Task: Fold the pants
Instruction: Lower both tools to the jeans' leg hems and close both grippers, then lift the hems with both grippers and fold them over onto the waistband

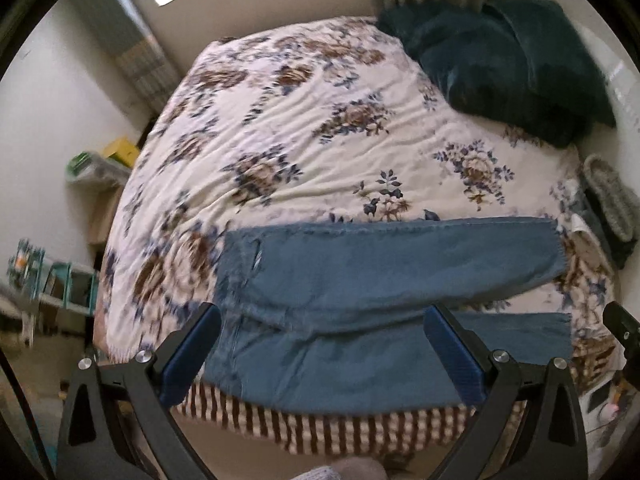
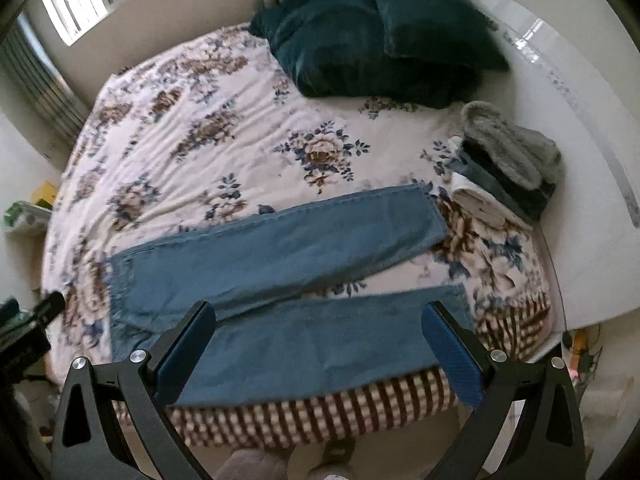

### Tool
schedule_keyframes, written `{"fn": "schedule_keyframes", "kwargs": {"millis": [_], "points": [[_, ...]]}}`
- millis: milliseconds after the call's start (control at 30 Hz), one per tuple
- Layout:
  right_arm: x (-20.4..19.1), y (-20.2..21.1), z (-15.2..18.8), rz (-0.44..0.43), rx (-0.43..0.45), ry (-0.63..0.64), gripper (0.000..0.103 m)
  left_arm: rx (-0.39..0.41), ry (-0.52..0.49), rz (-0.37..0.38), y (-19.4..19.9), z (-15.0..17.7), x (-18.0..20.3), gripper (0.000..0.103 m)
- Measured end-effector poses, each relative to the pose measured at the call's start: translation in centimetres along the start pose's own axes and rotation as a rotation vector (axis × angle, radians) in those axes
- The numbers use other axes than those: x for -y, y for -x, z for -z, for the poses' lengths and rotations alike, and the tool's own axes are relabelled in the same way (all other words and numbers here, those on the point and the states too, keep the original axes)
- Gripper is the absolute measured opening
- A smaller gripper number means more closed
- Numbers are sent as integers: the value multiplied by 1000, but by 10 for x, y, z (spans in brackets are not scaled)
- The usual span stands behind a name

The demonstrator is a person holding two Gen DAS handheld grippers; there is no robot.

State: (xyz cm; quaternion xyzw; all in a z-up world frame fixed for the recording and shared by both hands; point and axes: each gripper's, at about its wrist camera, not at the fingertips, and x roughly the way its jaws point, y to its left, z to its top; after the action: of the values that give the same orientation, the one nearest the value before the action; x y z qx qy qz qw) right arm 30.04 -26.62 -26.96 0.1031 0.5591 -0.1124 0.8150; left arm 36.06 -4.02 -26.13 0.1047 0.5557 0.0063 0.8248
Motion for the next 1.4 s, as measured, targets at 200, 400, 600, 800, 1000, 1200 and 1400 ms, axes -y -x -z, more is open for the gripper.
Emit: {"fn": "schedule_keyframes", "kwargs": {"millis": [200, 400, 600, 800, 1000, 1200, 1400], "points": [[-38, -129, -49, 55, -106, 64, 103, -64, -134, -47, -111, -48, 16, 103], [-82, -251, -81, 94, -194, 272, 103, -153, -349, -54, -219, -73, 40, 103], [-130, -384, -101, 79, -337, 572, 103, -269, -545, 11, -331, -88, 63, 95], [-164, -480, -101, 39, -488, 863, 102, -424, -606, 215, -400, -89, 69, 70], [-173, -527, -109, -66, -592, 997, 83, -464, -683, 288, -417, -92, 72, 70], [-176, -530, -114, -142, -556, 1000, 12, -449, -715, 304, -407, -88, 85, 15], [-161, -496, -112, -176, -461, 890, 7, -357, -665, 287, -364, -84, 79, 7]]}}
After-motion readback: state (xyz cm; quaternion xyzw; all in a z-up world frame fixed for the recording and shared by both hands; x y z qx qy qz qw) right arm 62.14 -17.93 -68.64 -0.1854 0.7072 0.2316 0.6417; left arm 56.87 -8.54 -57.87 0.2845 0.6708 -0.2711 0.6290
